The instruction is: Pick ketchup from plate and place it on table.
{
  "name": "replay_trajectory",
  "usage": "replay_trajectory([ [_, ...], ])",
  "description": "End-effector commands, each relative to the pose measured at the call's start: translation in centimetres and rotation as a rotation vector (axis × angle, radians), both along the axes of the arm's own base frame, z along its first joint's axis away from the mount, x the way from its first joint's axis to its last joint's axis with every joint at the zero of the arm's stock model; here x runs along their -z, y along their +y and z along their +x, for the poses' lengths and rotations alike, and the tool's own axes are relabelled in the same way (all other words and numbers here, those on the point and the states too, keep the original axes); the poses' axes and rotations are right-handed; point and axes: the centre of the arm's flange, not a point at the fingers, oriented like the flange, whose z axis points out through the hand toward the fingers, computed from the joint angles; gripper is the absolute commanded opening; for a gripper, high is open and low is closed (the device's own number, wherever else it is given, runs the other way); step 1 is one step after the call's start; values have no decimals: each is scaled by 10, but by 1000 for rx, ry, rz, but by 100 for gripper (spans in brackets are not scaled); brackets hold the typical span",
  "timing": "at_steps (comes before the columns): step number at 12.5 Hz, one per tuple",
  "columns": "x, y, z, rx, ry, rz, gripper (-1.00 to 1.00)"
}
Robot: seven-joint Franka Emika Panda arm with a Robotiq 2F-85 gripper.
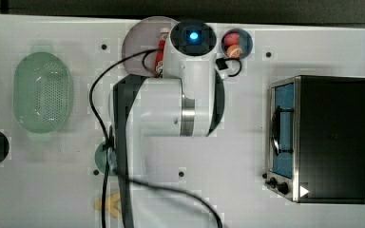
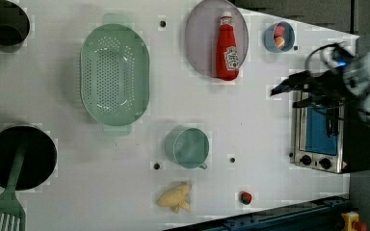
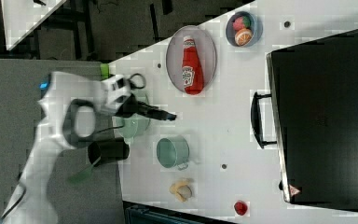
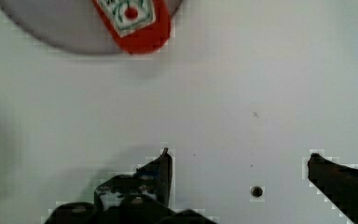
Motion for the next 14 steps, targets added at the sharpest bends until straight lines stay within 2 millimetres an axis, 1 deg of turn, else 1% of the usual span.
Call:
replay_trajectory([
  [1, -17, 16, 16, -214, -121, 40, 100],
  [5, 32, 23, 38, -313, -146, 69, 100],
  [9, 79, 25, 59, -319, -182, 69, 100],
  [14, 123, 25, 83, -361, -264, 29, 100],
])
